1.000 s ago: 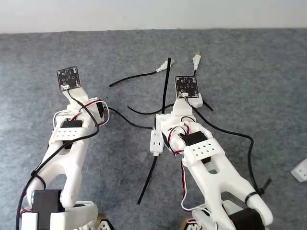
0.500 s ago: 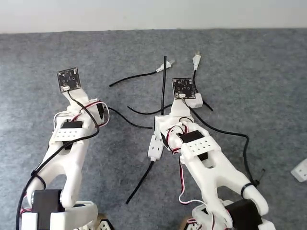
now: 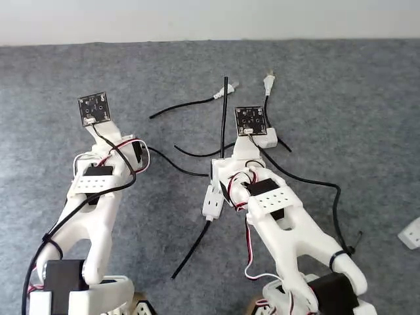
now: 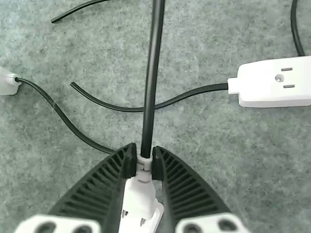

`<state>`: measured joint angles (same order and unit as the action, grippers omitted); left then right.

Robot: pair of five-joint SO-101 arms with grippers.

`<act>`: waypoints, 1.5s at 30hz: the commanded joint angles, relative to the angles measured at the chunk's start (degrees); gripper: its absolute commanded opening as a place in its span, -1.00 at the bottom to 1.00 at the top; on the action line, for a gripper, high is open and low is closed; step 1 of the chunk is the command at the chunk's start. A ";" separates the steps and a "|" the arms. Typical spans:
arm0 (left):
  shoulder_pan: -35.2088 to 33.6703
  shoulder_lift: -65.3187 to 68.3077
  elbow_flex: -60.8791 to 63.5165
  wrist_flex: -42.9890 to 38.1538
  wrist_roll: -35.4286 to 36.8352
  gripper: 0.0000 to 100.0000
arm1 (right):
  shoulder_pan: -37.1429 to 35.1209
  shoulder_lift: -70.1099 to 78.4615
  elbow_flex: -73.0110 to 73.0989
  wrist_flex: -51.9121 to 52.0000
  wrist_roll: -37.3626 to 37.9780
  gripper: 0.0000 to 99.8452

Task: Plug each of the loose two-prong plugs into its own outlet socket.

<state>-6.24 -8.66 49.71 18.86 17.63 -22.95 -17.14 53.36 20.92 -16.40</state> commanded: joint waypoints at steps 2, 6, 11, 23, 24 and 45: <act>0.00 -2.02 -0.04 -1.05 0.00 -0.88 | 0.48 0.04 -0.62 -0.66 2.64 -0.98; 0.35 -2.55 1.36 -1.05 -2.64 -0.88 | 0.31 0.04 -0.62 -0.75 2.73 -0.98; 0.26 -2.55 1.45 -0.97 -3.52 -0.87 | 0.04 -1.54 0.53 -3.30 2.99 -0.98; 0.26 10.73 -16.84 17.67 -7.21 -0.87 | -5.58 -18.33 4.40 6.99 7.74 -0.98; 0.88 12.92 -19.56 20.13 -7.91 -0.87 | -5.67 -19.03 4.40 7.34 7.74 -0.98; 9.67 20.66 -31.08 27.43 -30.95 -0.87 | -17.89 -36.35 9.05 18.86 18.55 -0.98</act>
<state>2.99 13.93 20.62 46.02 -7.43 -40.18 -51.43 63.21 39.30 0.66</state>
